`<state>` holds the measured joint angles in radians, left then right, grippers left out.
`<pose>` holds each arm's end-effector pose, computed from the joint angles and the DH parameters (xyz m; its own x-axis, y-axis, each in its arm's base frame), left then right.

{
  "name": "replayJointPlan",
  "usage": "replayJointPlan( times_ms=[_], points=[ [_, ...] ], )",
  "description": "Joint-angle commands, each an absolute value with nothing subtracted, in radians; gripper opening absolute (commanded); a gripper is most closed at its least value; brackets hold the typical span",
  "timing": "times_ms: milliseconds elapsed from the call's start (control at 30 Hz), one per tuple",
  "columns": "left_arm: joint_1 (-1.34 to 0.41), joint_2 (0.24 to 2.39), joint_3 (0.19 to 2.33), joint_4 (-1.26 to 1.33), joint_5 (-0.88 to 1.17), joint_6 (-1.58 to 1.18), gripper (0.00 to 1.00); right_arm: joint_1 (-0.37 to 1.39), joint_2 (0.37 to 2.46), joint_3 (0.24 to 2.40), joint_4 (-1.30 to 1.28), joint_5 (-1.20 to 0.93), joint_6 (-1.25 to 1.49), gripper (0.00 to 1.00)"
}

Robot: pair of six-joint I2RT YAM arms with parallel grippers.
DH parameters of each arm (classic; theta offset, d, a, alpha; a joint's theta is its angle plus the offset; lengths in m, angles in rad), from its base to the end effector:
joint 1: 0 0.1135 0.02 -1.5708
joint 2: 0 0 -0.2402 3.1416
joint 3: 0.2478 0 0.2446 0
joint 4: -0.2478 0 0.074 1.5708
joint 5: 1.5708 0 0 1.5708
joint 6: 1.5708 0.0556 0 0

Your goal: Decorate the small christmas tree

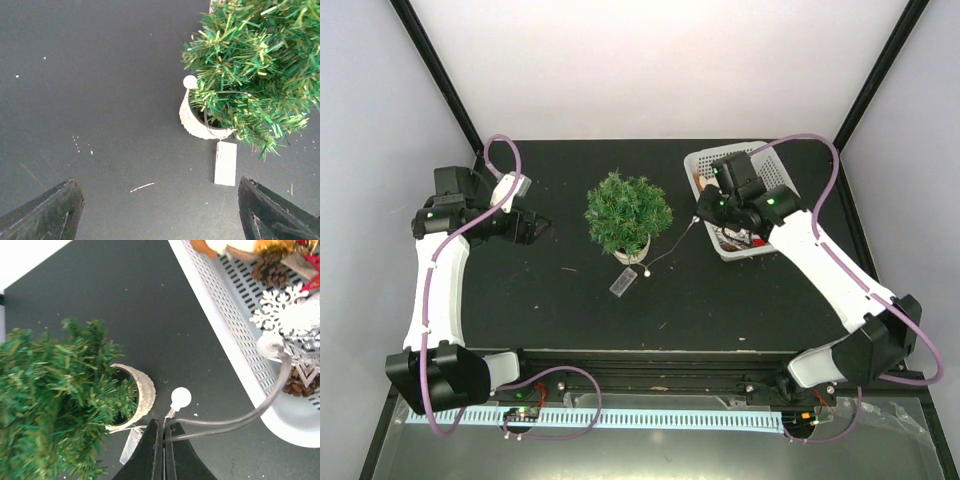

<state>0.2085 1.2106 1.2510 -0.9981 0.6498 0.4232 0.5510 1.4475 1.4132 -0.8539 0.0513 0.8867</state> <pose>0.2397 0.0163 0.3111 -0.6574 0.1951 -0.7279 0.4889 0.8455 -0.2149 0.2666 0.1605 0.3032 -0.8016 0.4158 -0.4295 0.1993 0.8633 0.4637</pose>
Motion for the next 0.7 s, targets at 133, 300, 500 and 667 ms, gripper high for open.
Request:
replayJointPlan(
  times_ms=[133,300,500,667],
  points=[
    [0.215,1.144,1.313,-1.049,0.721,0.509,0.85,0.554,1.364,1.476,-0.878,0.035,0.745,0.01],
    [0.214,1.095,1.323,-1.088,0.797,0.582,0.85,0.577,1.349,1.535,-0.918,0.027,0.664,0.01],
    [0.214,1.083,1.369,-1.181,0.881,0.638,0.85,0.644,1.328,1.644,-0.99,0.056,0.544,0.01],
    [0.212,1.07,1.376,-1.229,0.919,0.678,0.85,0.697,1.329,1.715,-1.07,0.058,0.486,0.01]
  ],
)
